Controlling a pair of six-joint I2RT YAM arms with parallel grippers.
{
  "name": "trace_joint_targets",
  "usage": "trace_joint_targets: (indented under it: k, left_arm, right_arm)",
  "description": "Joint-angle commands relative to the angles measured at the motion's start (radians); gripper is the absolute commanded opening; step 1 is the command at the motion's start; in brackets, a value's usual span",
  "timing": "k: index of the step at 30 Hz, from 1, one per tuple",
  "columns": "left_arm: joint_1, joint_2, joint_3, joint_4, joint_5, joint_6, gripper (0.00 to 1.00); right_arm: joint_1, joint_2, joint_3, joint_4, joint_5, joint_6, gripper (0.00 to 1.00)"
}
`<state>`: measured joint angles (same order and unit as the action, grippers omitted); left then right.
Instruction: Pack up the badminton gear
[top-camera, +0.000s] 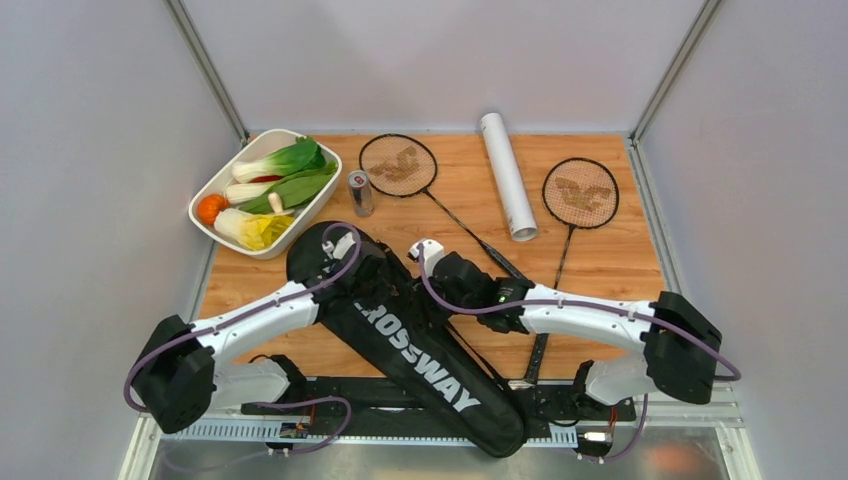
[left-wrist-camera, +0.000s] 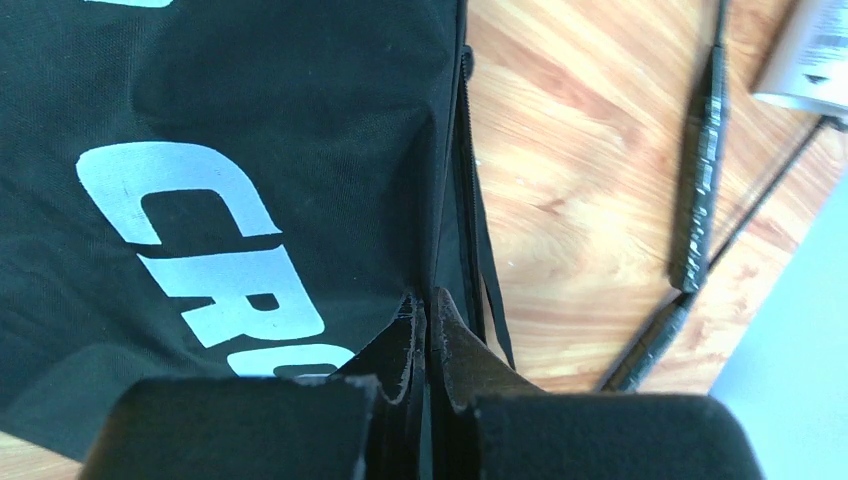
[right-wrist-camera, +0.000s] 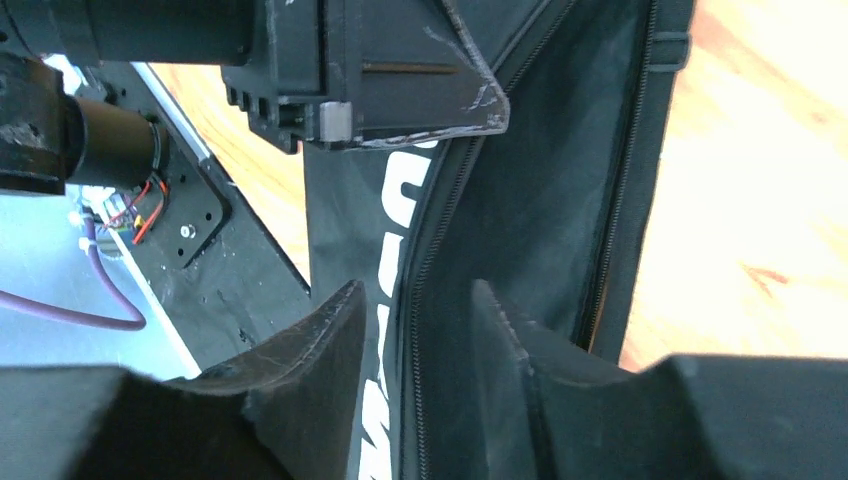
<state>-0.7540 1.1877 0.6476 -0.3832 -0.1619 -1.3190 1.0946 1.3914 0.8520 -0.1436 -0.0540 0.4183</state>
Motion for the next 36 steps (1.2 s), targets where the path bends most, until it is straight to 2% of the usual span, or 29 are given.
trace_joint_targets:
  k: [1,5,7,11,14,17,21,28,32,36]
  left_arm:
    - [-0.017,-0.116,-0.020,0.097,0.012,0.133,0.00]
    - [-0.026,-0.213,-0.098,0.255,0.073,0.213,0.00]
    - [-0.028,-0.242,-0.111,0.284,0.081,0.247,0.00]
    - [-0.029,-0.234,-0.072,0.225,0.075,0.320,0.00]
    - [-0.030,-0.213,-0.052,0.185,0.080,0.357,0.00]
    - [-0.031,-0.215,-0.038,0.158,0.088,0.417,0.00]
    - [-0.034,-0.236,-0.032,0.105,0.092,0.481,0.00]
    - [-0.037,-0.255,-0.024,0.091,0.126,0.563,0.00]
    - [-0.040,-0.262,-0.008,0.078,0.146,0.613,0.00]
    - [-0.042,-0.277,0.008,0.051,0.139,0.640,0.00]
  right_arm:
    - [-0.012,-0.121,0.043,-0.038,0.139,0.071,0.48]
    - [-0.073,-0.158,0.011,-0.039,0.174,0.084,0.52]
    - [-0.100,-0.159,0.000,-0.034,0.171,0.075,0.55]
    - [-0.165,-0.140,0.010,-0.030,0.145,0.034,0.56]
    - [-0.285,-0.106,0.042,-0.030,0.125,-0.046,0.56]
    - [-0.405,-0.032,0.088,-0.031,0.098,-0.161,0.56]
    - [-0.526,0.137,0.193,-0.063,-0.011,-0.318,0.56]
    - [-0.616,0.377,0.349,-0.137,-0.098,-0.481,0.62]
    - [-0.635,0.479,0.420,-0.221,-0.089,-0.519,0.59]
    - [-0.636,0.519,0.419,-0.251,-0.069,-0.518,0.53]
